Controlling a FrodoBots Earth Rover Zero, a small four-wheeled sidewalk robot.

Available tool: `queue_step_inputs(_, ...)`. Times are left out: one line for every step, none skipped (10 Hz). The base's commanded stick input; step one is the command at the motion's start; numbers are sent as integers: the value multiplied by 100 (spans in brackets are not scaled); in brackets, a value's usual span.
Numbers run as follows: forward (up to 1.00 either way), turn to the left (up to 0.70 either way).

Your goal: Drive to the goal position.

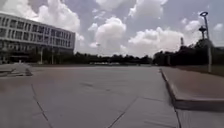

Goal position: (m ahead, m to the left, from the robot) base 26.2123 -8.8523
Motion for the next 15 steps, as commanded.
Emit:
queue_step_inputs(70,-29)
queue_step_inputs(70,-30)
queue_step_inputs(70,-30)
queue_step_inputs(70,-30)
queue_step_inputs(70,-30)
queue_step_inputs(70,-30)
queue_step_inputs(70,-30)
queue_step_inputs(70,-30)
queue_step_inputs(70,-21)
queue_step_inputs(70,5)
queue_step_inputs(70,5)
queue_step_inputs(70,5)
queue_step_inputs(70,5)
queue_step_inputs(70,5)
queue_step_inputs(70,5)
